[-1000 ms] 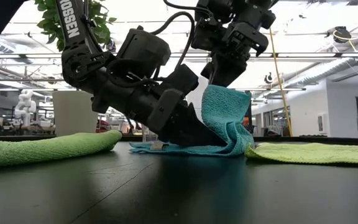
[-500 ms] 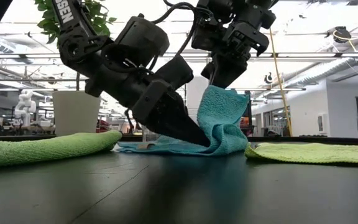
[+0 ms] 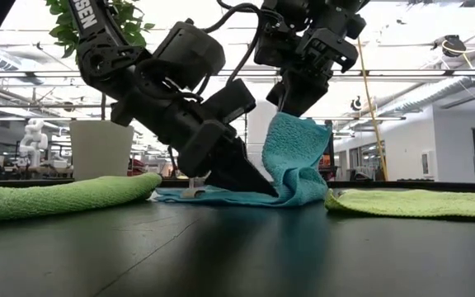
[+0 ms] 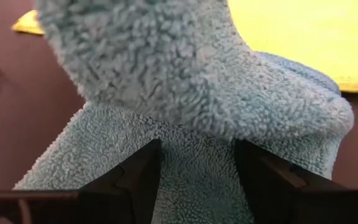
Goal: Fold microfiber towels
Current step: Fold the blue microfiber cloth
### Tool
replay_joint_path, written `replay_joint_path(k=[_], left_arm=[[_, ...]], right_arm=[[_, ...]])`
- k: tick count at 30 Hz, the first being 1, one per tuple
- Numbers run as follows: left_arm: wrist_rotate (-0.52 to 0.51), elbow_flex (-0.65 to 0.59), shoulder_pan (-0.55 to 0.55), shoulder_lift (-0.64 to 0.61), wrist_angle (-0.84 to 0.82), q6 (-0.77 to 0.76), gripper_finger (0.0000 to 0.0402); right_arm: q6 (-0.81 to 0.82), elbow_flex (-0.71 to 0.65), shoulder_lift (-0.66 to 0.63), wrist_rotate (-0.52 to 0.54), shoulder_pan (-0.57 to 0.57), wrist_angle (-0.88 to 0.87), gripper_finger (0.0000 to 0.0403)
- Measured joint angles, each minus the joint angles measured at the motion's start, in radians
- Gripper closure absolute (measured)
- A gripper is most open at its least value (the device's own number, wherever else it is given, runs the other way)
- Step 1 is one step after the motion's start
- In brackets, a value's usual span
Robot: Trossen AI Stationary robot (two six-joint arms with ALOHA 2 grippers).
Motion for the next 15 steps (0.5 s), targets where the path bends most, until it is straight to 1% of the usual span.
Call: replay_joint_path(k=[6,12,15], left_arm=[[-0.017,-0.001,0.0,-0.079,-0.153,-0.002,0.0195],[-0.025,-0.032,-0.009,-0.161,-0.152,0.021,0.0195],[-0.055,-0.072,-0.008,-0.192,-0.178,0.01,0.0195]], right_arm=[[0.003,0.0,0.0,0.0,0.0,0.001,0.0401],[0.004,0.0,0.0,0.0,0.0,0.0,0.0401],[0.004,0.0,0.0,0.0,0.0,-0.001,0.0401]])
